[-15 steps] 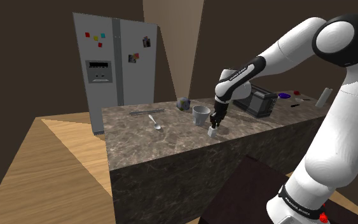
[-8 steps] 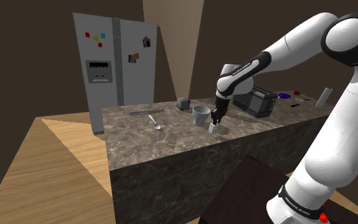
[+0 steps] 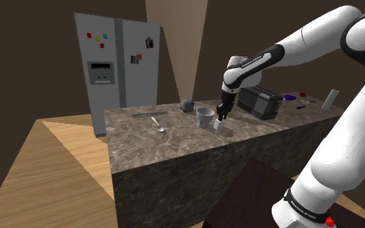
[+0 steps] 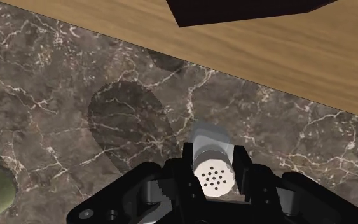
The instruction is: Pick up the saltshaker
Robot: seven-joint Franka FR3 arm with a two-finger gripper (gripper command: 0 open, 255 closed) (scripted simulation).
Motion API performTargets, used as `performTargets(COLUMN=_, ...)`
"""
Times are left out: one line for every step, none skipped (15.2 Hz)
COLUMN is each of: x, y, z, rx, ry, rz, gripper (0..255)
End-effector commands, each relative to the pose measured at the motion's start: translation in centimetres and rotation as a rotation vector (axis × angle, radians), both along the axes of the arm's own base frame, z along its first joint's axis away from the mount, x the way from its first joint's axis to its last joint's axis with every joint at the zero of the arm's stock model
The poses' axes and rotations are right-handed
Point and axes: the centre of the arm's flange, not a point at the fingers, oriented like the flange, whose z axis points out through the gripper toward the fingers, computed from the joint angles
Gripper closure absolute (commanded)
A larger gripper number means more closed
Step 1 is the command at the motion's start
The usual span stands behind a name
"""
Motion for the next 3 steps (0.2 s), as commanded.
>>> performTargets(x=-0.11, y=0.00, z=1.01, rx=0.000, ry=0.001, rz=0.000, gripper=255)
performTargets(x=-0.11, y=0.00, z=1.09, rx=0.000, ry=0.001, rz=0.000, gripper=255)
performTargets(x=-0.11, y=0.00, z=1.09, rx=0.000, ry=0.001, rz=0.000, gripper=255)
